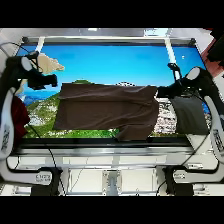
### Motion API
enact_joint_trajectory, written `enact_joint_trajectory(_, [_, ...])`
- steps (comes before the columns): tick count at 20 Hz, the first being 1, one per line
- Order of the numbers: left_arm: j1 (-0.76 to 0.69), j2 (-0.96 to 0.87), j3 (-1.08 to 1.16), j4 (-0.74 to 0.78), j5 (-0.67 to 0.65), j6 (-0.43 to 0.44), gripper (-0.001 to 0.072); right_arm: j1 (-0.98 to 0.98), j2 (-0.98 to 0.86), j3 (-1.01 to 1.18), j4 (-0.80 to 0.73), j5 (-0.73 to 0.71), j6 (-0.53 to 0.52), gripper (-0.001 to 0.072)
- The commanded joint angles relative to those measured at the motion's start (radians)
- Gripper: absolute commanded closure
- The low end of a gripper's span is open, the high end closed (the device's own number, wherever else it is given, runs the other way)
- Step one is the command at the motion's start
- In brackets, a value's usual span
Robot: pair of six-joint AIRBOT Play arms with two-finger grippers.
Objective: Fold the shirts.
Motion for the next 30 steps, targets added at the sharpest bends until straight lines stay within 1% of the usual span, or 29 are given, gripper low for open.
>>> enact_joint_trajectory(1, [0.014, 0.233, -0.238, 0.117, -0.002, 0.014, 0.0058, -0.03, 0.173, -0.228, -0.023, 0.072, 0.058, 0.0324])
enact_joint_trajectory(4, [0.053, 0.422, -0.583, 0.101, 0.063, -0.06, 0.0058, -0.064, 0.276, -0.546, 0.196, 0.056, 0.057, 0.032])
enact_joint_trajectory(6, [0.056, 0.483, -0.671, 0.075, 0.043, -0.096, 0.0058, -0.058, 0.289, -0.665, 0.345, 0.067, 0.052, 0.032])
enact_joint_trajectory(7, [0.056, 0.498, -0.686, 0.035, 0.031, -0.097, 0.0058, -0.046, 0.289, -0.71, 0.397, 0.045, 0.029, 0.032])
enact_joint_trajectory(9, [0.055, 0.509, -0.688, -0.04, 0.035, -0.082, 0.0058, -0.012, 0.288, -0.771, 0.418, -0.026, 0.03, 0.032])
enact_joint_trajectory(12, [0.055, 0.51, -0.688, -0.101, 0.032, -0.057, 0.0058, 0.035, 0.288, -0.824, 0.418, -0.102, 0.031, 0.032])
enact_joint_trajectory(19, [0.055, 0.51, -0.688, -0.111, 0.034, -0.044, 0.0058, 0.046, 0.288, -0.829, 0.426, -0.258, 0.031, 0.032])
enact_joint_trajectory(21, [0.055, 0.51, -0.688, -0.111, 0.034, -0.042, 0.0058, 0.046, 0.288, -0.829, 0.427, -0.28, 0.034, 0.0321])
enact_joint_trajectory(25, [0.055, 0.51, -0.688, -0.111, 0.034, -0.042, 0.0058, 0.046, 0.288, -0.829, 0.45, -0.27, 0.033, 0.0336])
enact_joint_trajectory(26, [0.055, 0.51, -0.688, -0.111, 0.034, -0.042, 0.0058, 0.046, 0.288, -0.829, 0.45, -0.266, 0.03, 0.0437])
enact_joint_trajectory(27, [0.055, 0.51, -0.688, -0.111, 0.034, -0.043, 0.0058, 0.046, 0.288, -0.829, 0.448, -0.263, 0.027, 0.0627])
enact_joint_trajectory(28, [0.055, 0.51, -0.688, -0.111, 0.034, -0.044, 0.0058, 0.046, 0.288, -0.829, 0.449, -0.263, 0.019, 0.0651])
enact_joint_trajectory(29, [0.055, 0.51, -0.688, -0.111, 0.034, -0.046, 0.0058, 0.046, 0.288, -0.829, 0.449, -0.26, 0.013, 0.0651])
enact_joint_trajectory(30, [0.056, 0.51, -0.688, -0.111, 0.034, -0.048, 0.0058, 0.045, 0.288, -0.829, 0.449, -0.241, 0.003, 0.061])
